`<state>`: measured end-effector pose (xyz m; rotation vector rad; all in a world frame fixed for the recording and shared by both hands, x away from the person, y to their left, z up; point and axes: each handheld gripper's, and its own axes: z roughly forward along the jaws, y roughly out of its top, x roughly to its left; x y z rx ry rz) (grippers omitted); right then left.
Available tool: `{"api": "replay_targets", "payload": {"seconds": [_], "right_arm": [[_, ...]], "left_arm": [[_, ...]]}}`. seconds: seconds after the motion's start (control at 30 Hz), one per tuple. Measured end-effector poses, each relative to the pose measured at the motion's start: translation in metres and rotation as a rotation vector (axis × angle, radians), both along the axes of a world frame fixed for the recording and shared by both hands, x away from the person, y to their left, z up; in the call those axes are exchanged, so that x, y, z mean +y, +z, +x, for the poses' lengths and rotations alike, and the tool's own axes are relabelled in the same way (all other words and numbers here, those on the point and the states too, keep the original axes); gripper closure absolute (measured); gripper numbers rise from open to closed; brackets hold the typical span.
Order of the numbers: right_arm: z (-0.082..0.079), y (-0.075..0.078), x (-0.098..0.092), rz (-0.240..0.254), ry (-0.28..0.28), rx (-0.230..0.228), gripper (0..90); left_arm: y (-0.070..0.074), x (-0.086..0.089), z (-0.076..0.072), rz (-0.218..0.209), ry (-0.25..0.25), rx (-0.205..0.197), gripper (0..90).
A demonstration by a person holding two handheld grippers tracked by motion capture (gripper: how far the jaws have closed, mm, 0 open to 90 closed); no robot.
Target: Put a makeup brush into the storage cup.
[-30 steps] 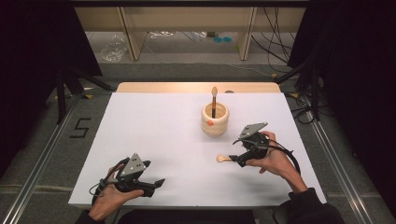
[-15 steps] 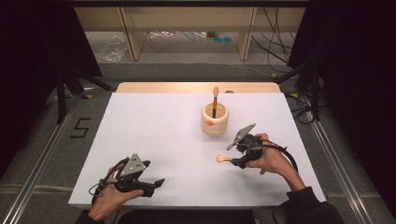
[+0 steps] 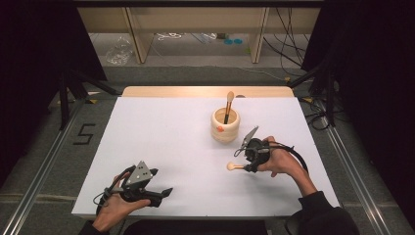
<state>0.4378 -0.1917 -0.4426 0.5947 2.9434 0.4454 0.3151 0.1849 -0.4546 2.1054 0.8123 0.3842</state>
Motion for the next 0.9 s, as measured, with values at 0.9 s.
{"api": "replay_targets", "payload": {"seconds": [0.9], "right_arm": [[0.012,-0.009,0.011,-0.139,0.083,0.056,78.3]], "left_arm": [[0.002,0.003,-0.001,-0.015,0.009,0.009,18.0]]}}
